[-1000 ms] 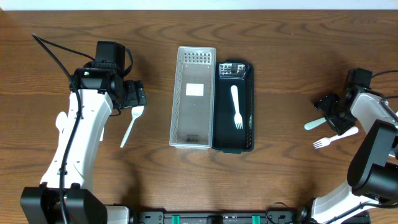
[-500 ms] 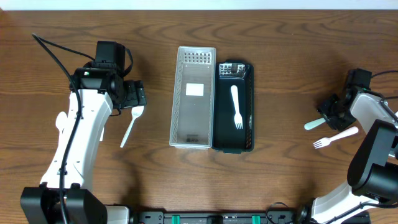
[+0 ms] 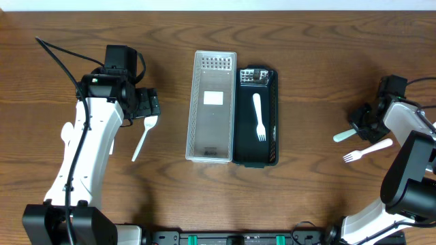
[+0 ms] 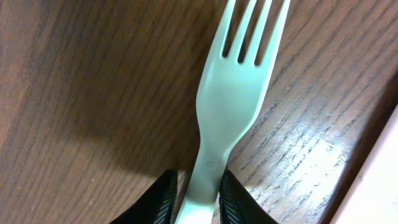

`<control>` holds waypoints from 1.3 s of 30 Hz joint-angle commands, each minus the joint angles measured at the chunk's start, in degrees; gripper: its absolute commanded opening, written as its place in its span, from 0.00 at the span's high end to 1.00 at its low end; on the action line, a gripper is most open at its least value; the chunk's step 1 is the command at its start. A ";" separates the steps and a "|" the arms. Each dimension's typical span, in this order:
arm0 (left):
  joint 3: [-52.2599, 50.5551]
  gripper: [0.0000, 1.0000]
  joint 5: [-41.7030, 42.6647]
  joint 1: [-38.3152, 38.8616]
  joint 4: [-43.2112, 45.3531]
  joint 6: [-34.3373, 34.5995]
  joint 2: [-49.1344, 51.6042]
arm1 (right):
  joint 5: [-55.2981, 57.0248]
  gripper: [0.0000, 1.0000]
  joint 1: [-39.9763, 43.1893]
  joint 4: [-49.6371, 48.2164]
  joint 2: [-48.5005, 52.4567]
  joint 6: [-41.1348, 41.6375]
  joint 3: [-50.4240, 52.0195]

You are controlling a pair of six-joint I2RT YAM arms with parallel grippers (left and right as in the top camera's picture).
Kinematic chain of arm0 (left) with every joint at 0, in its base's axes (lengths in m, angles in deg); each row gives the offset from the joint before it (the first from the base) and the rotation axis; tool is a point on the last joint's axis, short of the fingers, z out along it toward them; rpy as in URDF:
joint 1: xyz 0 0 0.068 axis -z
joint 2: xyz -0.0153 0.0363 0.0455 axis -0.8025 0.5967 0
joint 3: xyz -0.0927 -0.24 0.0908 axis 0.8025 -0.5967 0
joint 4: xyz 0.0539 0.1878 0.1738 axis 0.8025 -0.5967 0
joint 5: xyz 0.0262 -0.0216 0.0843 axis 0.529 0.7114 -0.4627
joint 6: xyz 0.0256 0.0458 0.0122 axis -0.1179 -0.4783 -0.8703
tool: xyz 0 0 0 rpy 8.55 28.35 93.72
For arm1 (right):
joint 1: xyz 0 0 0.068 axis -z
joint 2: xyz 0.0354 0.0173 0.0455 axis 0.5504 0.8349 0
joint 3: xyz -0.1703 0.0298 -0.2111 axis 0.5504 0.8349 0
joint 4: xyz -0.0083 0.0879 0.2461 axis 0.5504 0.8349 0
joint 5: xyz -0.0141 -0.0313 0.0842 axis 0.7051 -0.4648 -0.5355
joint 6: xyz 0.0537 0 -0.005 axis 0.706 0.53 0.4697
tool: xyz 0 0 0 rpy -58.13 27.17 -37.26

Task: Pack container
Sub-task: 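Return the right gripper to the forks and grasp a second fork, then place the second fork into the black tray and release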

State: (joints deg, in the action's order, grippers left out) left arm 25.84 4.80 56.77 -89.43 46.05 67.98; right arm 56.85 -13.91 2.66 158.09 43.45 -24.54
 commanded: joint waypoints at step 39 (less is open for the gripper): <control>0.98 0.02 -0.44 -0.33 -0.17 0.66 -0.74 | 1.68 0.88 -42.23 15.26 -8.15 -8.57 -19.08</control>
State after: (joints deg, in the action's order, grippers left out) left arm 25.84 4.80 56.77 -89.43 46.03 67.98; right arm 56.26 -53.58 17.39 147.03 32.78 -44.71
